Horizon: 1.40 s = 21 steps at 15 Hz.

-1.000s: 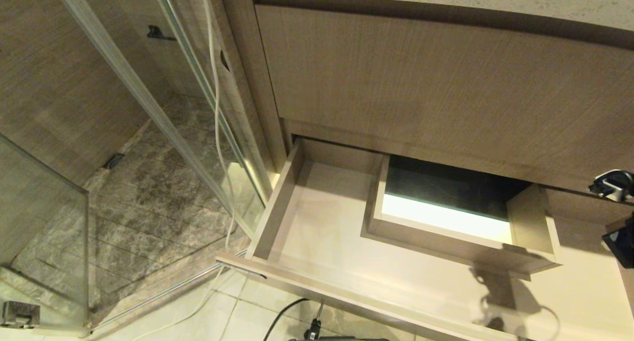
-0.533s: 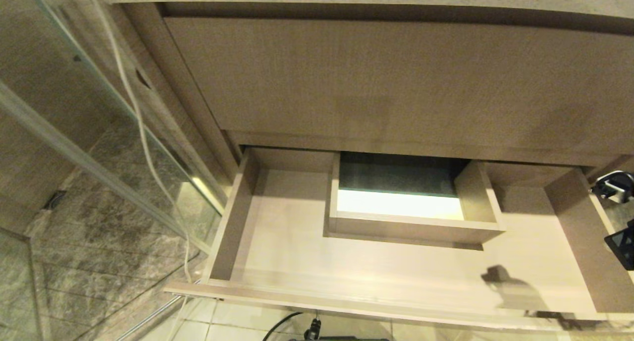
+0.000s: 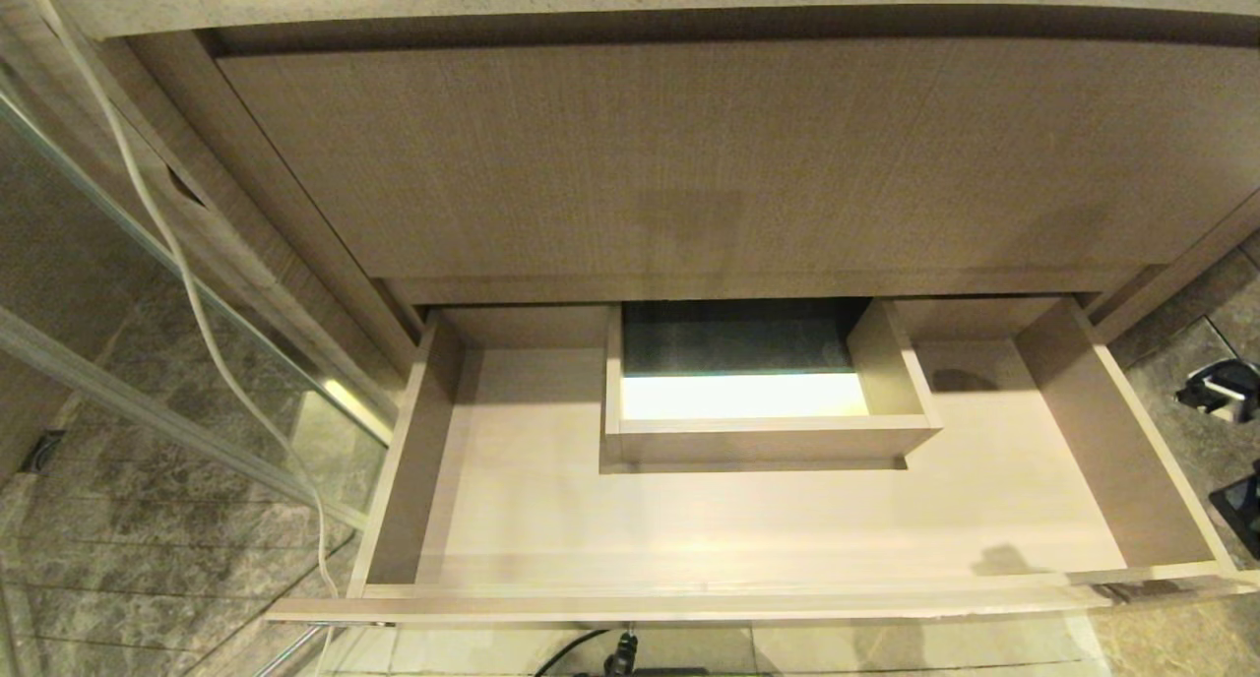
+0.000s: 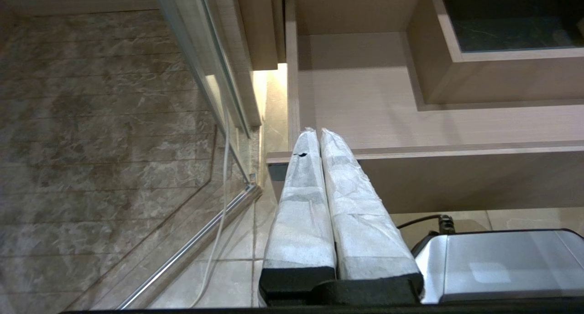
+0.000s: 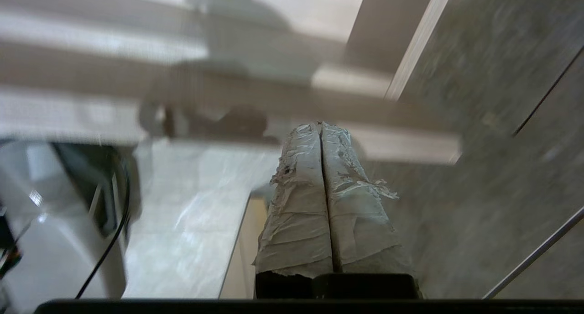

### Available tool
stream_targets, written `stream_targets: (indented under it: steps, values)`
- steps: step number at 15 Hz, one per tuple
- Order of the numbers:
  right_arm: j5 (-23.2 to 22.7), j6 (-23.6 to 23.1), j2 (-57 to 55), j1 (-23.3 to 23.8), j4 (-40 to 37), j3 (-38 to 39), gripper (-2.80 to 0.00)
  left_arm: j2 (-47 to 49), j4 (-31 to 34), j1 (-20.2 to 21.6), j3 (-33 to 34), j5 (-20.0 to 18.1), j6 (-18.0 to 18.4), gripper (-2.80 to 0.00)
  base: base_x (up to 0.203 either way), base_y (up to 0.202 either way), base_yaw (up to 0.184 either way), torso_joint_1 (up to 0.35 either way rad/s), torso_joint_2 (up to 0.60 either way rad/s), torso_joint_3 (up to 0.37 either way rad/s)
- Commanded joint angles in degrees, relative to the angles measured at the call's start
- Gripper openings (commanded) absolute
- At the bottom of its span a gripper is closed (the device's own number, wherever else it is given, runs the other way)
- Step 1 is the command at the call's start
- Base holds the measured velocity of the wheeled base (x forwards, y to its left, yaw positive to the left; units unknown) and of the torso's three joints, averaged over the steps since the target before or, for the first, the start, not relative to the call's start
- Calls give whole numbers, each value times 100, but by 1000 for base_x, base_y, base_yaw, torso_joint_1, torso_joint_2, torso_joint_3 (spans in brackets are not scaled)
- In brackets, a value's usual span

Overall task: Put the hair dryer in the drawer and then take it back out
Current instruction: Close the drawer

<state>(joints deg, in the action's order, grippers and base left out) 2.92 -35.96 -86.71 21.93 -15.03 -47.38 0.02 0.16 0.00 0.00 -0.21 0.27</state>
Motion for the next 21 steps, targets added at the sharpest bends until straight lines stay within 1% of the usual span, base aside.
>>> stream_targets:
  steps: [1, 3, 6, 8, 10, 14, 17, 18, 19, 20, 21]
  values:
    - [62, -42, 23, -5, -548, 216, -280, 6, 2, 0, 9, 3, 0, -280, 0, 0, 0, 0, 0, 0]
    - [143, -68, -58, -5, -1023, 297, -280, 6, 2, 0, 8, 3, 0, -280, 0, 0, 0, 0, 0, 0]
    - [471, -39, -524, -5, -1410, 348, -280, 6, 2, 0, 9, 3, 0, -280, 0, 0, 0, 0, 0, 0]
    - [551, -32, -931, -7, -1464, 363, -280, 6, 2, 0, 4, 3, 0, -280, 0, 0, 0, 0, 0, 0]
    - [564, -39, -1336, -15, -1310, 336, -280, 6, -6, 0, 9, 3, 0, -280, 0, 0, 0, 0, 0, 0]
    - [569, -26, -2090, -99, -780, 179, -280, 6, 2, 0, 3, 3, 0, -280, 0, 0, 0, 0, 0, 0]
    - [552, 26, -2160, -101, -463, -145, -280, 6, 2, 0, 9, 3, 0, -280, 0, 0, 0, 0, 0, 0]
    - [549, 61, -2130, -101, -104, -167, -280, 6, 2, 0, 8, 3, 0, -280, 0, 0, 0, 0, 0, 0]
    - [535, 164, -2085, -101, 461, -208, -280, 6, 2, 0, 9, 3, 0, -280, 0, 0, 0, 0, 0, 0]
    - [522, 420, -2045, -106, 1003, -278, -280, 6, -5, 0, 9, 3, 0, -280, 0, 0, 0, 0, 0, 0]
    - [515, 786, -2027, -157, 1525, -426, -280, 6, 2, 0, 9, 3, 0, -280, 0, 0, 0, 0, 0, 0]
